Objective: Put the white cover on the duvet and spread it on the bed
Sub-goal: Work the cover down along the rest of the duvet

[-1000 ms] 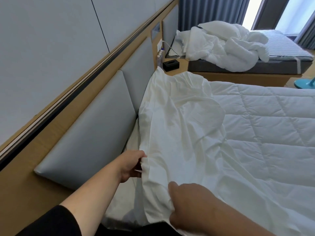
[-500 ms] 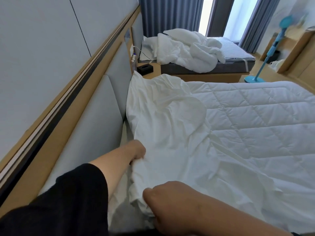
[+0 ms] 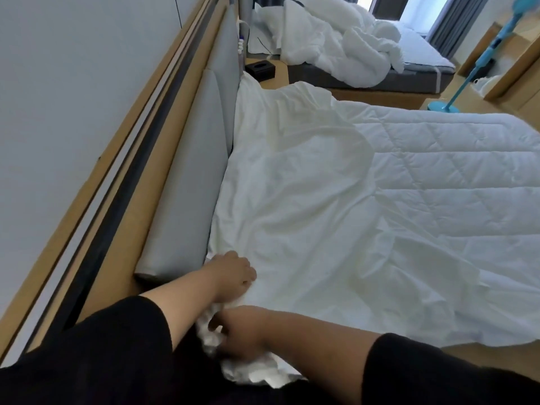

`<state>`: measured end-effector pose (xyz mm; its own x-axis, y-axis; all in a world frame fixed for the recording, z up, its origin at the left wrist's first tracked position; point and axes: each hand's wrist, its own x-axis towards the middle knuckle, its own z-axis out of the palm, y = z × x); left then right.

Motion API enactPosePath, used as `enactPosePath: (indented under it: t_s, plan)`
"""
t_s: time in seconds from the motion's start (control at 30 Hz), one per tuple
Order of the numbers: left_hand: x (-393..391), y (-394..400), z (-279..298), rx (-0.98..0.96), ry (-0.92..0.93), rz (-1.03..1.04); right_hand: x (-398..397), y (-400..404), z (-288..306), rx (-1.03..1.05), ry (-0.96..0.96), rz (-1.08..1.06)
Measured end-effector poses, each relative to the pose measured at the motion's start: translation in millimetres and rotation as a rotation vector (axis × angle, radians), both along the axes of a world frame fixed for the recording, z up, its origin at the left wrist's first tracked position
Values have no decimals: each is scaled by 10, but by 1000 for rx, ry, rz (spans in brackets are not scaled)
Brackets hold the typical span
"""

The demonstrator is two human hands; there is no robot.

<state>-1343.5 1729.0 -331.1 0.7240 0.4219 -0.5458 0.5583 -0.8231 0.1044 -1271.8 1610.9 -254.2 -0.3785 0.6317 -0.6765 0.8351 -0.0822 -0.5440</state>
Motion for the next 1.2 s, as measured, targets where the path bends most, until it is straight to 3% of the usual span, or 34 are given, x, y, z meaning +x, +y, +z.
enactPosePath:
  t_s: [0.07,0.13,0.2,0.27,0.37,0.43,0.63,0.83,1.03,1.2]
  plan:
    - [-101,-178,-113,-209,182,-86,40,-33,-156,-190,65,-78]
    - [-207,-362,-311,-394,538,-86,164,-22,-236,-288,64,-122]
    - [-260,-444,-438,-390,653,-67,338,9,-283,-260,56,-187]
    - [-158,-412,-436,-333,547,-34,518,2,-344,-219,55,-302]
    - [188,-324,-305,-261,296,83,877,-94,-467,-138,-128,-356]
    - [405,-280,-241,-267,225,81,1134,-218,-495,-131,-212,-411]
    - [893,-297,-269,-290,208,15,1884,-772,-504,-189,-212,-643]
    - [1523,-414,-355,-291,62,98,2695,-1241,-696,-257,-170,-707]
    - [2593,-715,-405,-285,48,198,3935,-1642,-945,-212,-36,-872]
    - [3555,-996,-294,-280,-30,288,4936,-1978,-1078,-181,-57,-974]
